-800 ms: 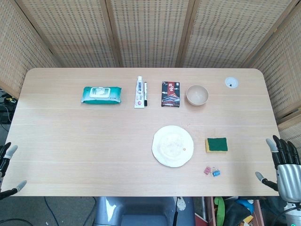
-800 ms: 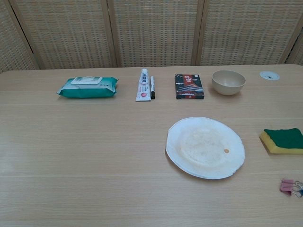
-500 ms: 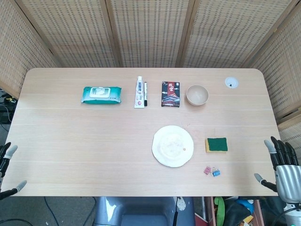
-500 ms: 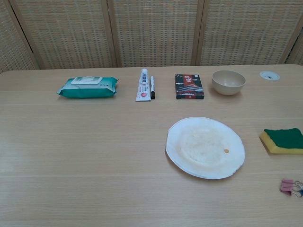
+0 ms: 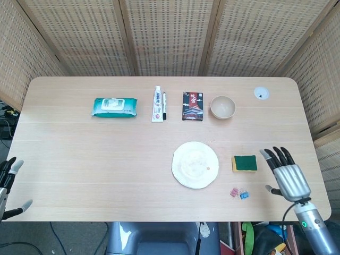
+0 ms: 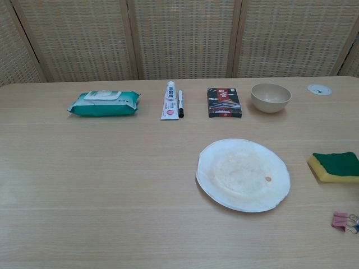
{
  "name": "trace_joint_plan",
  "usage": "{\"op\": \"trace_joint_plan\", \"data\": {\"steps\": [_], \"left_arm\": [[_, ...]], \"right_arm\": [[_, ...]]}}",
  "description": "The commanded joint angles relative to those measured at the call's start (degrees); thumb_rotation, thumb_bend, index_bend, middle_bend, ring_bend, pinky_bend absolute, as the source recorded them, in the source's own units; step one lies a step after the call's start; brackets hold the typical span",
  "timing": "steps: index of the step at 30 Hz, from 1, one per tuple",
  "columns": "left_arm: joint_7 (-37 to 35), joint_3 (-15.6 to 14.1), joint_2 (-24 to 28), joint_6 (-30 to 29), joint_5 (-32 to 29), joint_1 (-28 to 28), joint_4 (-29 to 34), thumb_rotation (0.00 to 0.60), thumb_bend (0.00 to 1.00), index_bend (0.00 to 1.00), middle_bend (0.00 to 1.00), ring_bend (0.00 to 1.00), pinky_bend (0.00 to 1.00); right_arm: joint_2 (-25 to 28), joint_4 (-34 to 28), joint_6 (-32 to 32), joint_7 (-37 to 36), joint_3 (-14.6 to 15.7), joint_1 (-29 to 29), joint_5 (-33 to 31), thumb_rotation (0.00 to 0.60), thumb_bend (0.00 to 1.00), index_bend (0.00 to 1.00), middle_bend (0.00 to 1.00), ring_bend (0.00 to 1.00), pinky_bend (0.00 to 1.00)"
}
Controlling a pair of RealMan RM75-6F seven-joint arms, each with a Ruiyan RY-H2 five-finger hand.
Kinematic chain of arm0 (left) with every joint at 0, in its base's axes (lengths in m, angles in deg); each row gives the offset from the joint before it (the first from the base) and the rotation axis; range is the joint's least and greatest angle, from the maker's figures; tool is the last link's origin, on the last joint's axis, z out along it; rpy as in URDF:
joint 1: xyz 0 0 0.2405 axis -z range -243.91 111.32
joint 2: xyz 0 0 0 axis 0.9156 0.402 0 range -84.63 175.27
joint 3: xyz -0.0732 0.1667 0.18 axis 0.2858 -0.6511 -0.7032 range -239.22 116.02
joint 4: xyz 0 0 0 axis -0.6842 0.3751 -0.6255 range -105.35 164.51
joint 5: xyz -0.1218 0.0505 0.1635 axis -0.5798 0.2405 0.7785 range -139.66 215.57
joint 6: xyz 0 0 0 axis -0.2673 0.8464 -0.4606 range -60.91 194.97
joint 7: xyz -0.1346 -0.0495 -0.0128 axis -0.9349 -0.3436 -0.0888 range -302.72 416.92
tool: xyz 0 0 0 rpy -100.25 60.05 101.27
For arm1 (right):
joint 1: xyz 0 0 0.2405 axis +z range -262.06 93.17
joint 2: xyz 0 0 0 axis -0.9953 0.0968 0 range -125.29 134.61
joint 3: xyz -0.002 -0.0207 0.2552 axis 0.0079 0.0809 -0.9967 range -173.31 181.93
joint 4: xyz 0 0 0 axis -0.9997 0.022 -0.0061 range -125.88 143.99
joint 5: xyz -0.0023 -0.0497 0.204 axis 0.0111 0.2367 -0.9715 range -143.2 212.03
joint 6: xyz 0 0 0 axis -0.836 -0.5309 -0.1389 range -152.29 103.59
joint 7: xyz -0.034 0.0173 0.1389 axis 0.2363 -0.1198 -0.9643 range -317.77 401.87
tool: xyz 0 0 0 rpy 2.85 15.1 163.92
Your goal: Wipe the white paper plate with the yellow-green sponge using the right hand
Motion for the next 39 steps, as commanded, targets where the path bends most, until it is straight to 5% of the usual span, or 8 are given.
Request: {"op": "trace_joint_plan", "data": {"steps": [1,13,32,39], "left_arm": [[1.1,0.6,0.0,1.4,-1.9,0.5,0.8,0.6,0.0,0.0,0.0,0.0,0.0],[3.3,2.9,-0.3,5.1,-8.2,2.3,1.5,0.6,0.0,0.0,0.0,0.0,0.0],[1.8,3.8,0.6,6.0,-10.6,3.0,2.2,0.6,0.0,0.0,0.0,0.0,0.0],[2.2,3.6,0.5,6.0,-10.4,3.1,2.2,0.6,0.0,0.0,0.0,0.0,0.0]], "right_arm": [[-6.7,9.2,-8.1,-3.2,-1.3,6.6,-2.3,0.6,0.11,0.1,0.17,0.06,0.14],[-16.8,24.9,-15.1,-6.8,0.0,13.1,-2.2,0.6,0.12,0.14,0.18,0.06,0.18],[-22.3,32.0,-17.3,-4.2,2.6,15.5,-2.5,0.6,0.15,0.23,0.24,0.13,0.26],[-24.4,34.9,-18.7,-2.9,2.9,17.1,-2.7,0.6,0.19,0.35,0.4,0.27,0.46]]}}
